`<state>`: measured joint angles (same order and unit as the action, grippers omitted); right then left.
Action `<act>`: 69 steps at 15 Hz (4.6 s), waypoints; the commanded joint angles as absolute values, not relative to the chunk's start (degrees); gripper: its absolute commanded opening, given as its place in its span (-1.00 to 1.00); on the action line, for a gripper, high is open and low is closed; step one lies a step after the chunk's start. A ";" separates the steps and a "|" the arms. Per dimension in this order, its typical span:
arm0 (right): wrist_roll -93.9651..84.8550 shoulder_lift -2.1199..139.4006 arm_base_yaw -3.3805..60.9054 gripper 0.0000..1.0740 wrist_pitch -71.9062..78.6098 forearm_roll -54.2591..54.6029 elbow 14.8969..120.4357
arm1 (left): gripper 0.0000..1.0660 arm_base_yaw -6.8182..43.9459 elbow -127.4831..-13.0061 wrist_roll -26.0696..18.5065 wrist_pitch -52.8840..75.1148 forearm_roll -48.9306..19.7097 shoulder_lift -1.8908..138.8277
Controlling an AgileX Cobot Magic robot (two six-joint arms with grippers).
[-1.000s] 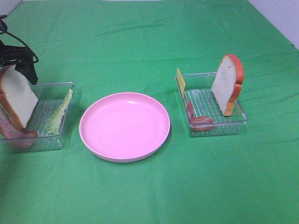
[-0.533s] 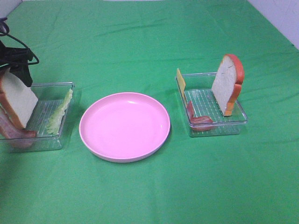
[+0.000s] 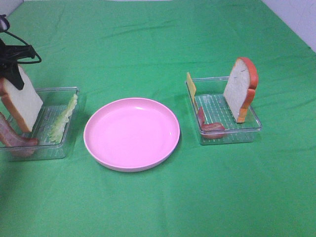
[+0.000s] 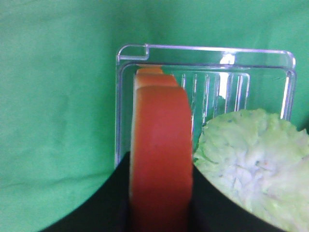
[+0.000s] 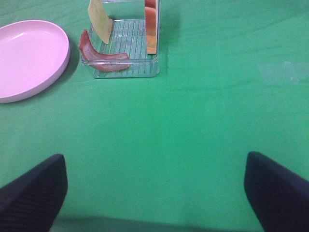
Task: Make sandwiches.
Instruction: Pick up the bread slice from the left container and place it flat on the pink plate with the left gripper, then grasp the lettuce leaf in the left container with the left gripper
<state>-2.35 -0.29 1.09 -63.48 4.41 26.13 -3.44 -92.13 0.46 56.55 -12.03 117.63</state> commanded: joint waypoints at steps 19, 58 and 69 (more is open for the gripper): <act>-2.18 -2.18 0.74 0.78 -63.08 4.53 25.95 | -0.94 22.63 -106.17 0.00 63.94 -28.65 120.89; -2.18 -2.06 0.74 0.78 -63.08 5.16 25.95 | 0.45 20.91 -106.63 3.95 65.09 -27.10 130.06; -2.18 -2.01 0.74 0.78 -63.03 5.16 25.95 | 0.45 29.05 -121.98 11.97 75.63 1.83 123.82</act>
